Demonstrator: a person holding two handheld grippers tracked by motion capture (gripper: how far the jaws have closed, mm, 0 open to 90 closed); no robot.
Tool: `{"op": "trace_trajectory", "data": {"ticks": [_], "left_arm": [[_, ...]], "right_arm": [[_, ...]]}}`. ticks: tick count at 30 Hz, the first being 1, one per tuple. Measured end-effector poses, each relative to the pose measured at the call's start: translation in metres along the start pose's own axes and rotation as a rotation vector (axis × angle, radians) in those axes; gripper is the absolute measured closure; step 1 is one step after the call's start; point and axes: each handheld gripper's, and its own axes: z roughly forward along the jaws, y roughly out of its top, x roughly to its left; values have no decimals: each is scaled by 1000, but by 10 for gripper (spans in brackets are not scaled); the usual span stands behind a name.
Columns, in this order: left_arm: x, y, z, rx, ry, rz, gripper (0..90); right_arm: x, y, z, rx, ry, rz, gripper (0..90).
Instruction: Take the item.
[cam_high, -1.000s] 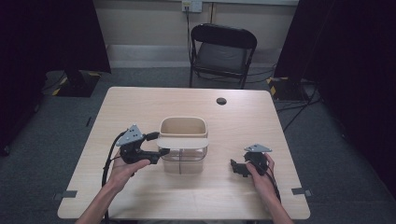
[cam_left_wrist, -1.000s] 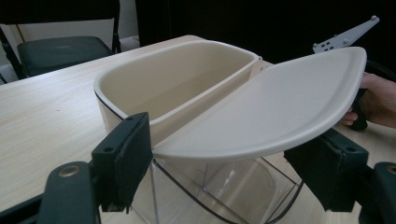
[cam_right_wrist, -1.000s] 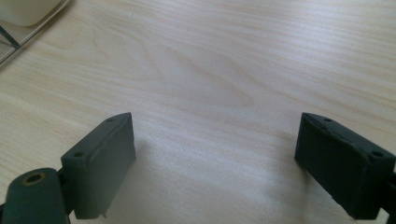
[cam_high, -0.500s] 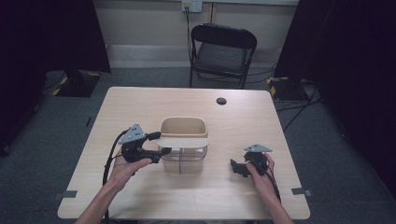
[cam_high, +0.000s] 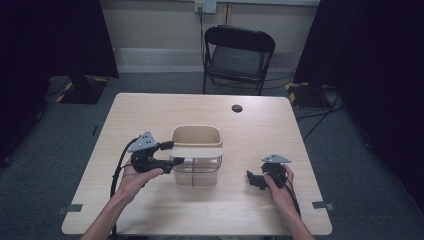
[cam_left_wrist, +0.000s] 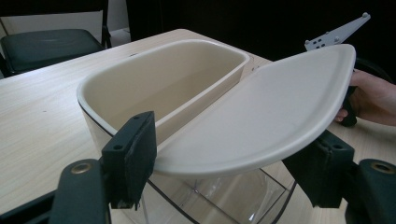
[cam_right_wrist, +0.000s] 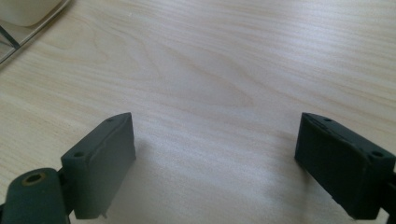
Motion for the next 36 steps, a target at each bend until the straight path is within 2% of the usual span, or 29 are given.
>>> {"op": "trace_trajectory", "data": {"ticks": [7,18,26,36], "left_arm": [[1,0,1,-8,-12,-29,292],[2,1,0,-6,-9,-27,312],[5,2,1,3,-26,-35,314],[6,7,3,22,-38,-21,322]], "right_arm": [[0,0,0,0,0,0,115],[0,0,0,0,0,0,115],[0,0,0,0,0,0,115],[0,0,0,0,0,0,115]]}}
